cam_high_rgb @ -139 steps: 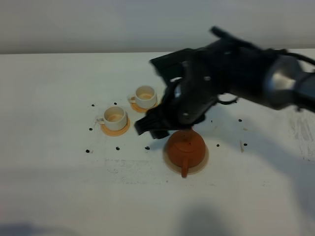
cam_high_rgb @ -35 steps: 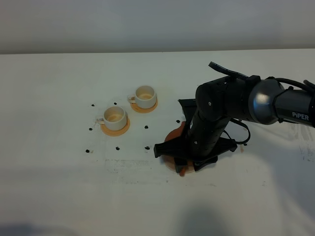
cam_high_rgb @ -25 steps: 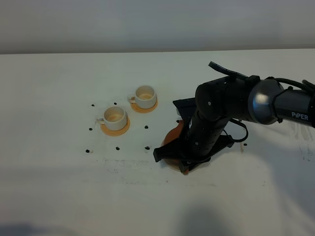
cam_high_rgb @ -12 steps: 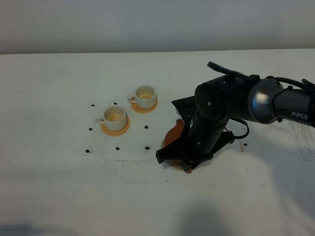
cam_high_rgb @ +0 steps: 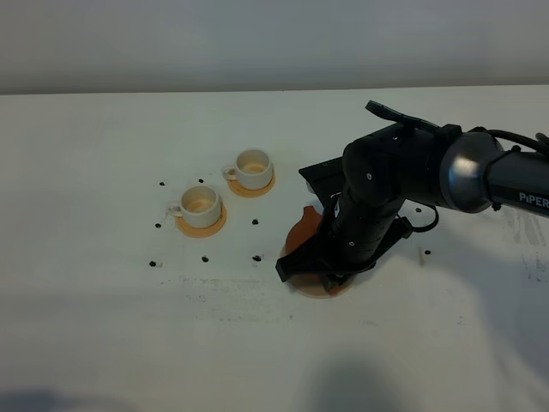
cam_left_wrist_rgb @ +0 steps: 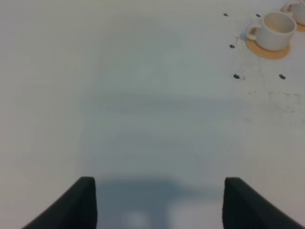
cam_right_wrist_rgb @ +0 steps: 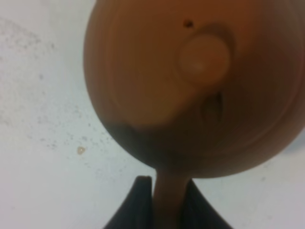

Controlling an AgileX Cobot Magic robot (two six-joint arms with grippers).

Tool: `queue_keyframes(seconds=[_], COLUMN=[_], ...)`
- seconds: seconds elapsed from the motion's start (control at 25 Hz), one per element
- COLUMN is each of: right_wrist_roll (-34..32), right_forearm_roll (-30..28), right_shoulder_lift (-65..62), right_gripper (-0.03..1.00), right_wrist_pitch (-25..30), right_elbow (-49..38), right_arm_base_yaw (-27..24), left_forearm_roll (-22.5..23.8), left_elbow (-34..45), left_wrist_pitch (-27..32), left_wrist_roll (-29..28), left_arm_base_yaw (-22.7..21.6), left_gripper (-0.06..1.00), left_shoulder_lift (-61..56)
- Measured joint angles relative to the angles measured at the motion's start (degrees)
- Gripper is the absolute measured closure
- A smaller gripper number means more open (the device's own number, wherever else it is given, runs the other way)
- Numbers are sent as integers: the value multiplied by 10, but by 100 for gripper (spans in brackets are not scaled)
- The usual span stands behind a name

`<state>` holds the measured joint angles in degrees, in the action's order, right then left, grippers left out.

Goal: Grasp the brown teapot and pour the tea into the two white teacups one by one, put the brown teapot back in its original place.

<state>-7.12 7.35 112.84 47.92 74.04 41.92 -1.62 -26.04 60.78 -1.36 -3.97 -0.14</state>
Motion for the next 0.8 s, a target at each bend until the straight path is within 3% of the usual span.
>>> queue_keyframes(seconds=[0.8], right_wrist_roll=[5], right_forearm_roll=[-11], right_shoulder_lift=[-3], right_gripper=[87], right_wrist_pitch=[-22], right_elbow=[-11], right_arm_base_yaw=[0], left_forearm_roll=[0], left_elbow=[0], left_wrist_pitch=[0], left_wrist_roll=[0], left_arm_base_yaw=[0], left_gripper=[41], left_shoulder_lift=[0])
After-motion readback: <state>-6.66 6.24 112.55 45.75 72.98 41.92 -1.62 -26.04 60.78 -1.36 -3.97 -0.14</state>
